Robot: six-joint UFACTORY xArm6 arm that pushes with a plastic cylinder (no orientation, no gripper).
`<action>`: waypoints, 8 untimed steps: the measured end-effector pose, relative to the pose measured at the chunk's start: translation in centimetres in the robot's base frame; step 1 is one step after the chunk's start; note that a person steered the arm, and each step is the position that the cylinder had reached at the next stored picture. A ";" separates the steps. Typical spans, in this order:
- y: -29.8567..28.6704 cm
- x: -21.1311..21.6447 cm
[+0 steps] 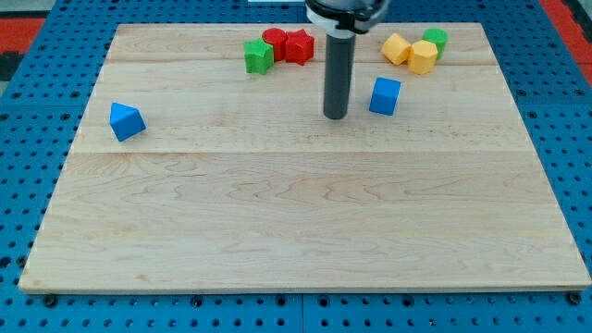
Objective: Push the blue triangle closer to the yellow hexagon
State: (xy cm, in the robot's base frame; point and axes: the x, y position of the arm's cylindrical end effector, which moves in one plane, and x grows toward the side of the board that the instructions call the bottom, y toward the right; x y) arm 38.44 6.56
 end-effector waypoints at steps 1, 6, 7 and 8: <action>6.9 -2.4; -32.9 5.0; -27.2 2.3; -14.5 1.8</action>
State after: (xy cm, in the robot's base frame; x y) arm 40.25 -7.93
